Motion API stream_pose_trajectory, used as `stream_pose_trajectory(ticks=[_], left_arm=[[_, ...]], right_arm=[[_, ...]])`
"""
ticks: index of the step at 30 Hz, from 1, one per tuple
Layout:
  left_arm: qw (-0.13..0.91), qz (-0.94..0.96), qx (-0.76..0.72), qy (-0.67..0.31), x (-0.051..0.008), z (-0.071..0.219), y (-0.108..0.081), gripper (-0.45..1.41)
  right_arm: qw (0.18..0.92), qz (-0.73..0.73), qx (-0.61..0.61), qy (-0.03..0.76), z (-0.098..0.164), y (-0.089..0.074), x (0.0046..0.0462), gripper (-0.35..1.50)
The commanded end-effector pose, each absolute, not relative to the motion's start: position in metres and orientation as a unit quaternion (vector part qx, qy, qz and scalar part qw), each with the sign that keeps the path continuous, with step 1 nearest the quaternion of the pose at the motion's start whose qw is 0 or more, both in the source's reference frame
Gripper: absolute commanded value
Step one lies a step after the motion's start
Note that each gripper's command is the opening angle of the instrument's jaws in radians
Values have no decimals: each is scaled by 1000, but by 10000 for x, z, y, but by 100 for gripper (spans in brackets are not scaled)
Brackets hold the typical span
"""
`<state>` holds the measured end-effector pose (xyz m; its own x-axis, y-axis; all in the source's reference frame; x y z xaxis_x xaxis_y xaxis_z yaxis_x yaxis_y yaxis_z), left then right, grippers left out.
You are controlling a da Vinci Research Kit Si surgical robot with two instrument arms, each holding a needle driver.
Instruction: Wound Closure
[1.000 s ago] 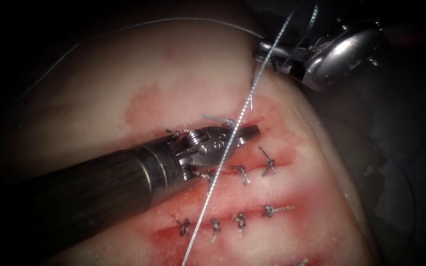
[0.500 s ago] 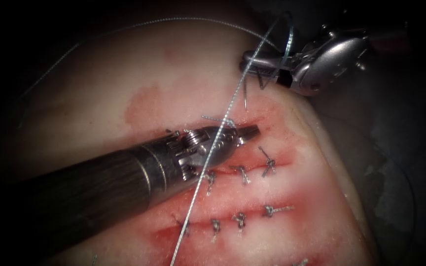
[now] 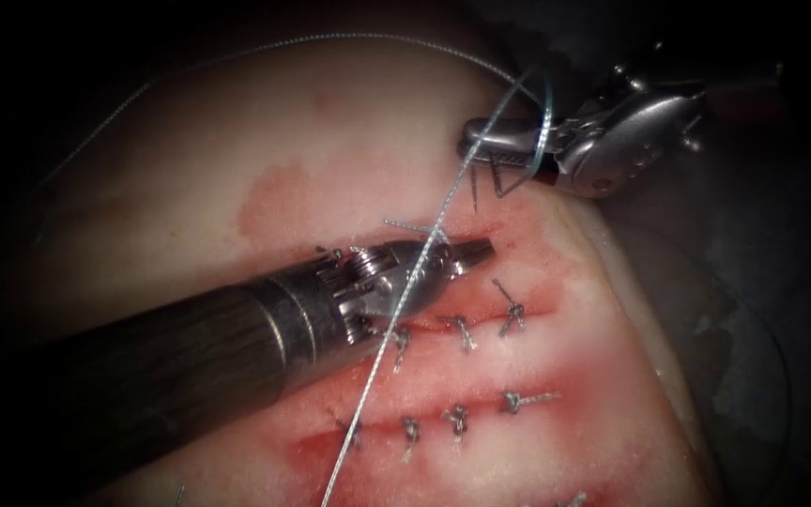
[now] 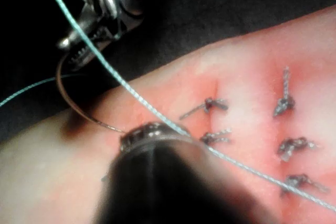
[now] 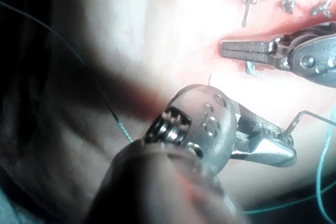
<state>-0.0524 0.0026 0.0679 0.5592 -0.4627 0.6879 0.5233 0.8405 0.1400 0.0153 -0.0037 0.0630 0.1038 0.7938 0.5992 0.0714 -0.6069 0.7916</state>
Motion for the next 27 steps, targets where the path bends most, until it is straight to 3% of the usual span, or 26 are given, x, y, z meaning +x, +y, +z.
stream_pose_trajectory(ticks=[1, 27], left_arm=[[881, -280, -43, -379, -530, 680, 38, -45], [881, -282, -45, -378, -530, 680, 38, -45]], right_arm=[[312, 584, 675, 325, 633, -31, 161, -35], [314, 569, 682, 334, 626, -35, 171, -35]])
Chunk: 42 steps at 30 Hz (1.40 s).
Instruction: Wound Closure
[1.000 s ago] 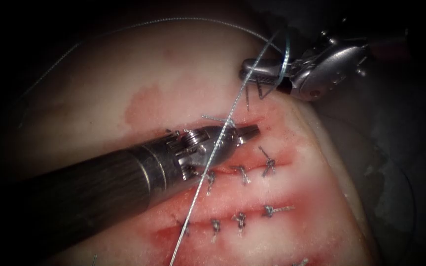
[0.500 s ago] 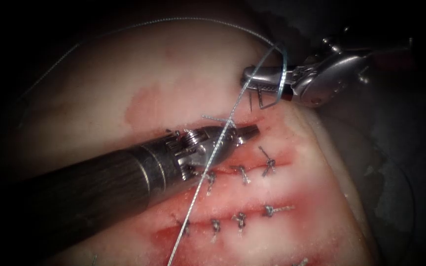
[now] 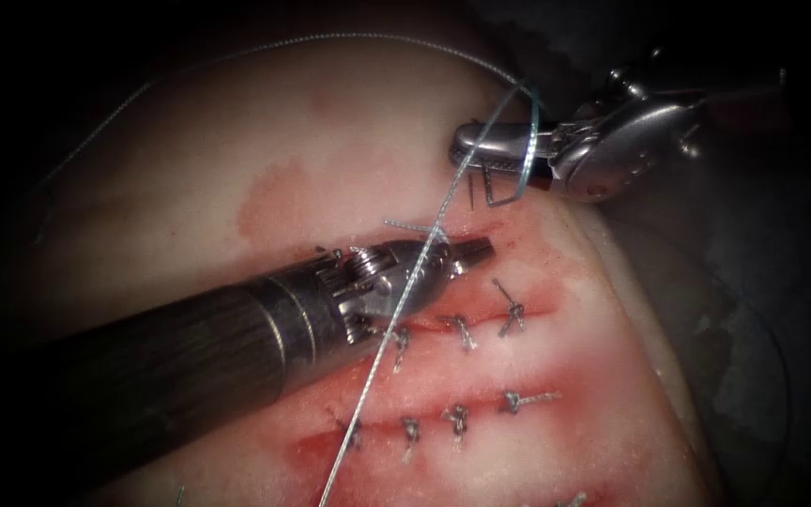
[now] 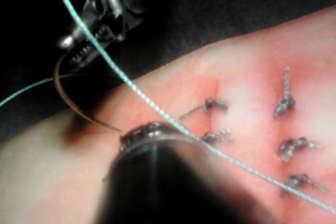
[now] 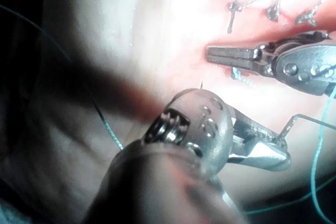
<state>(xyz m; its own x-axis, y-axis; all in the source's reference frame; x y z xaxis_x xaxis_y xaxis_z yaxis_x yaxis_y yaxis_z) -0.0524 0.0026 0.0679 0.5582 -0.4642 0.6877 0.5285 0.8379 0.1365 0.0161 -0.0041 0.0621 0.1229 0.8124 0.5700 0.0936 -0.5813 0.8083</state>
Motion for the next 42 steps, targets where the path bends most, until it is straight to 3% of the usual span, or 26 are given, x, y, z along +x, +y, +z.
stream_pose_trajectory(ticks=[1, 31, 42], left_arm=[[881, -282, -45, -378, -530, 680, 38, -45], [880, -285, -47, -377, -530, 678, 38, -45], [895, -281, -46, -343, -529, 692, 27, -45]], right_arm=[[316, 566, 685, 333, 626, -36, 171, -35], [330, 562, 680, 336, 649, -49, 171, -35], [301, 574, 693, 316, 644, -45, 171, -35]])
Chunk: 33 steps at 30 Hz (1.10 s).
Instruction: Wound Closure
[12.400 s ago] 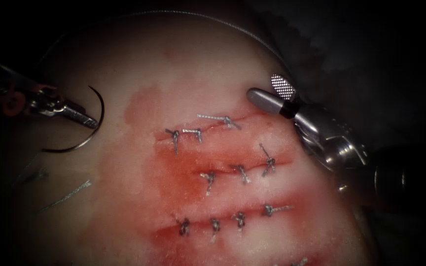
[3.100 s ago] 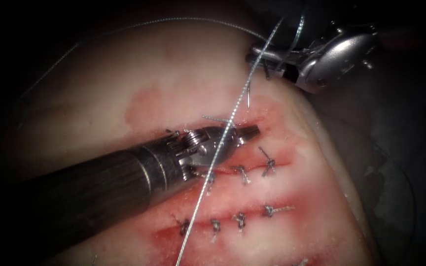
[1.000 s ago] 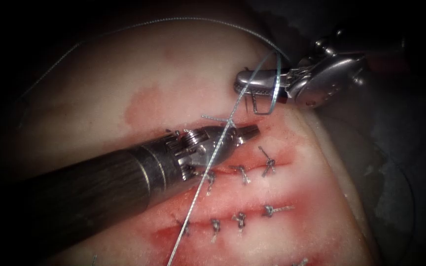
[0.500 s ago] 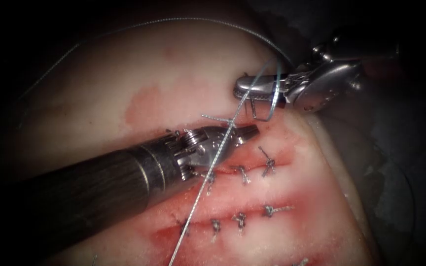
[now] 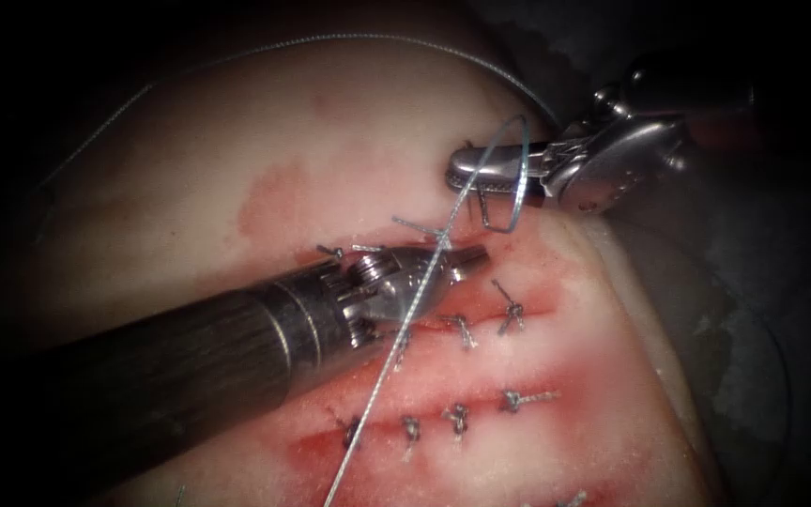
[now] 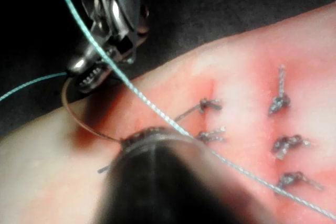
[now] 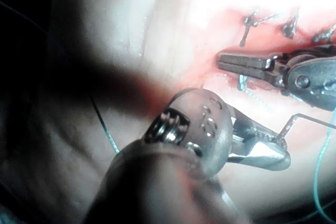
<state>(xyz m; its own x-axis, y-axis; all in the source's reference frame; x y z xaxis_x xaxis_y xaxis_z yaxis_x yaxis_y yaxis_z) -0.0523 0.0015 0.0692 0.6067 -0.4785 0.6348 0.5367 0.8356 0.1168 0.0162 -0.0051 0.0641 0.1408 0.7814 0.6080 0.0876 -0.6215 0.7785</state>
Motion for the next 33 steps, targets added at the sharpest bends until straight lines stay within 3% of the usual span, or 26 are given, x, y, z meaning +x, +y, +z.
stream_pose_trajectory(ticks=[1, 18, 33], left_arm=[[894, -284, -46, -342, -530, 692, 27, -45], [896, -286, -45, -338, -530, 693, 28, -45], [909, -278, -21, -308, -531, 704, 21, -45]], right_arm=[[299, 575, 694, 314, 644, -45, 171, -35], [295, 577, 696, 309, 658, -53, 172, -35], [246, 594, 717, 270, 653, -47, 172, -35]])
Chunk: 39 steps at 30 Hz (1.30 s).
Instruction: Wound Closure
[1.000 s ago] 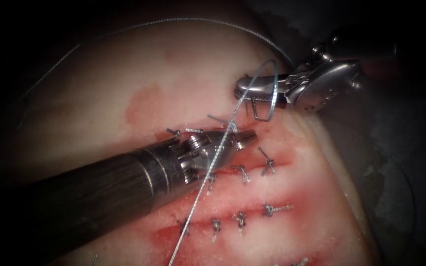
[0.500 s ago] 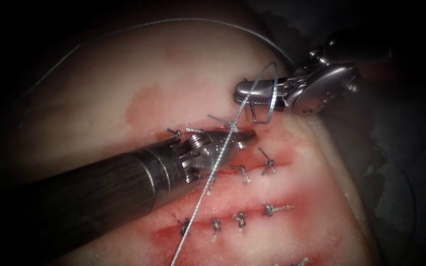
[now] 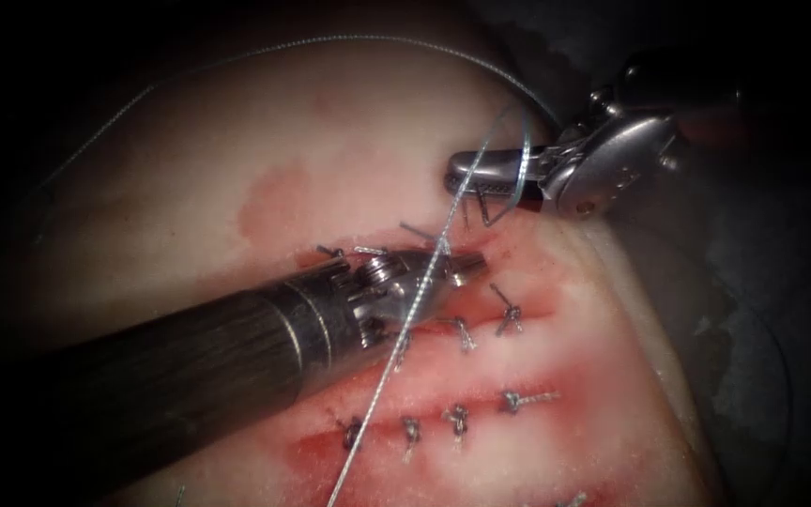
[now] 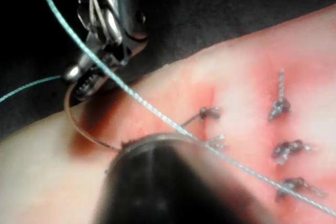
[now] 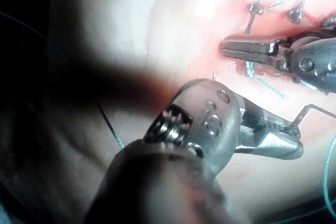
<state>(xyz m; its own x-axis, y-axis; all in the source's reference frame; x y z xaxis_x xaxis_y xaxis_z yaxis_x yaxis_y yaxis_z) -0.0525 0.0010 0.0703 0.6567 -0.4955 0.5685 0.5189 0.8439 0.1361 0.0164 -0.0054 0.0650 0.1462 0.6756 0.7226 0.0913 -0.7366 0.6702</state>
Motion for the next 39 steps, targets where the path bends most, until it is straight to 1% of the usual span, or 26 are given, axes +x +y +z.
stream_pose_trajectory(ticks=[1, 19, 32, 39], left_arm=[[909, -278, -20, -308, -531, 704, 20, -45], [912, -277, -17, -301, -532, 708, 18, -45], [912, -277, -15, -301, -532, 705, 19, -45], [912, -277, -16, -301, -532, 705, 19, -45]], right_arm=[[243, 596, 717, 268, 653, -46, 172, -35], [225, 604, 721, 254, 653, -43, 173, -35], [329, 579, 673, 321, 661, -60, 172, -35], [348, 568, 664, 339, 665, -66, 171, -35]])
